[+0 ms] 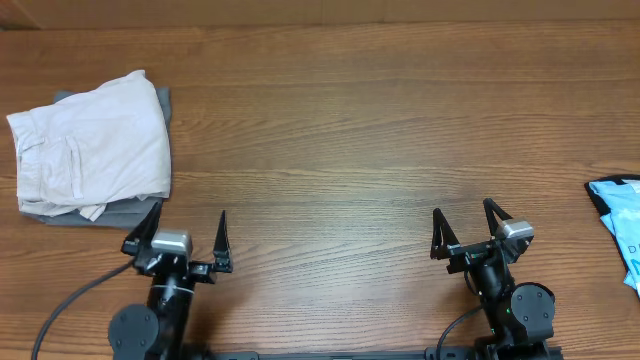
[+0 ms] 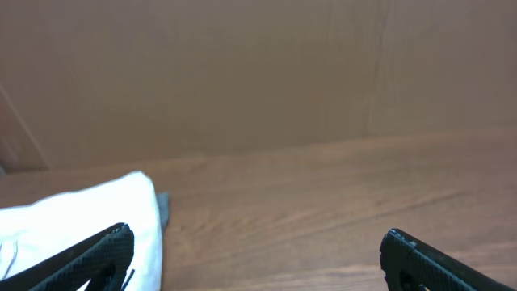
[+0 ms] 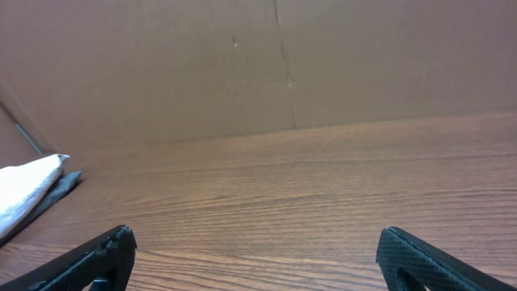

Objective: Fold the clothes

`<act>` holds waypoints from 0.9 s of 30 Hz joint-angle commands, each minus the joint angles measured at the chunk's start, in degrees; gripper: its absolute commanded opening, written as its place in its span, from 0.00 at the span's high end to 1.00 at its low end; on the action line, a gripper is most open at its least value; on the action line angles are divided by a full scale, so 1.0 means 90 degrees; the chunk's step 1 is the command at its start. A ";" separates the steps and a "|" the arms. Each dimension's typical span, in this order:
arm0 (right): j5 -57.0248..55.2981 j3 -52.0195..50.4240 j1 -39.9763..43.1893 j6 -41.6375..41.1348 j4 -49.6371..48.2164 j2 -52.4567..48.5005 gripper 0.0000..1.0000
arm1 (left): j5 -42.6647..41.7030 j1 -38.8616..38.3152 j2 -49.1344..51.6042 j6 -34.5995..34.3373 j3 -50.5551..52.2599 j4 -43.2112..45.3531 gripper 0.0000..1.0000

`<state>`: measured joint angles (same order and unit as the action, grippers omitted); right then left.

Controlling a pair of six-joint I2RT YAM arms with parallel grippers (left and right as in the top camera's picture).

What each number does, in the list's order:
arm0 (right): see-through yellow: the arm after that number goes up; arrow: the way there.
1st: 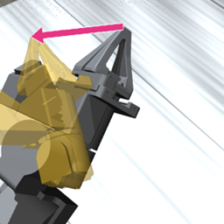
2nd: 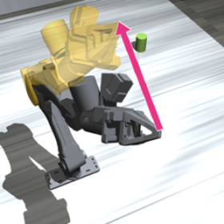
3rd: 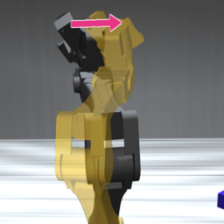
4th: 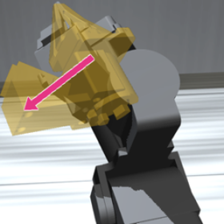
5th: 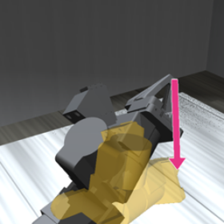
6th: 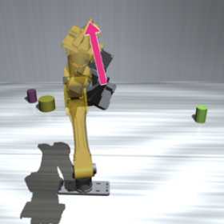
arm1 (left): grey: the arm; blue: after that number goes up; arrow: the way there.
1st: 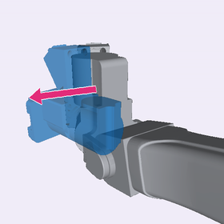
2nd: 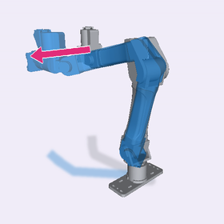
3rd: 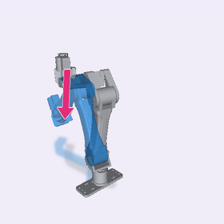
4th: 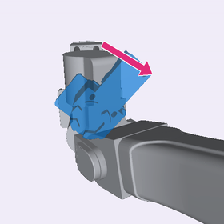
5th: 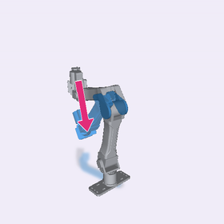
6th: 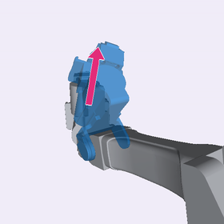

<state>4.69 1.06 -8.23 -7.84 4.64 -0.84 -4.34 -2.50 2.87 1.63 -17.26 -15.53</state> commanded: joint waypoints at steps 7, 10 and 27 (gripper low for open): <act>0.0039 -0.0066 0.0029 0.0022 -0.0039 0.0075 0.00 | -0.0017 -0.0019 -0.0299 -0.0109 0.0709 0.0466 0.00; 0.0039 -0.0066 0.0029 0.0022 -0.0039 0.0075 0.00 | -0.0019 -0.0022 -0.0299 -0.0109 0.1061 0.0474 0.00; 0.0039 -0.0066 0.0029 0.0019 -0.0039 0.0075 0.00 | -0.0017 -0.0017 -0.0291 -0.0107 0.1887 0.1280 0.00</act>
<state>4.69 1.06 -8.23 -7.88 4.62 -0.84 -4.32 -2.52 0.91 1.45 -0.78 -4.36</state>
